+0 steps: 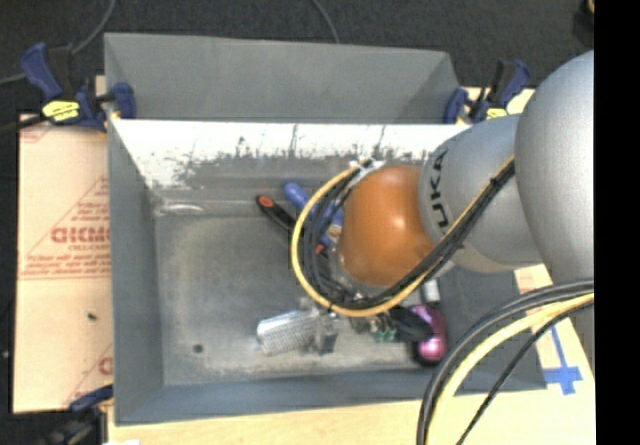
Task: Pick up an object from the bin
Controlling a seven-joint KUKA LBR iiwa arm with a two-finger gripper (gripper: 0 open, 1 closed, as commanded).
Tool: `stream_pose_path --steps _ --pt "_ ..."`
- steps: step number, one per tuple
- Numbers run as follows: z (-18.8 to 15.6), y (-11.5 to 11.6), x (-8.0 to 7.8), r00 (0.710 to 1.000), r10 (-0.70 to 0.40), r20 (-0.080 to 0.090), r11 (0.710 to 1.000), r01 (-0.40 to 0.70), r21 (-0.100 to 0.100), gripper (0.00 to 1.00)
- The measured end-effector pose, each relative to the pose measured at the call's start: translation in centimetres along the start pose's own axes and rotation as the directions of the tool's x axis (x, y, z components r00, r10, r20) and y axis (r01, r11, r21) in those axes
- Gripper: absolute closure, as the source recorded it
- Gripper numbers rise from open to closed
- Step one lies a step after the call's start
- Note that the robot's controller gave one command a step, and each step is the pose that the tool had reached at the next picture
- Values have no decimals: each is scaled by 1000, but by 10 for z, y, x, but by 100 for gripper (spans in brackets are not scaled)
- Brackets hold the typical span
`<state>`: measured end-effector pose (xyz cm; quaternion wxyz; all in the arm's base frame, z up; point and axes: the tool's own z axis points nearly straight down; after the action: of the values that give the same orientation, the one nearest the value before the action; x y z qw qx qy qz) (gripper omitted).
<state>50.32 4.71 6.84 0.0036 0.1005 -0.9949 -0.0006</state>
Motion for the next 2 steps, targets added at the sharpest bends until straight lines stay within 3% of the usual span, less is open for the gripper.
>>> stream_pose_path --steps 2 --pt "-11 0 0 1000 1 1 1000 -1 0 100"
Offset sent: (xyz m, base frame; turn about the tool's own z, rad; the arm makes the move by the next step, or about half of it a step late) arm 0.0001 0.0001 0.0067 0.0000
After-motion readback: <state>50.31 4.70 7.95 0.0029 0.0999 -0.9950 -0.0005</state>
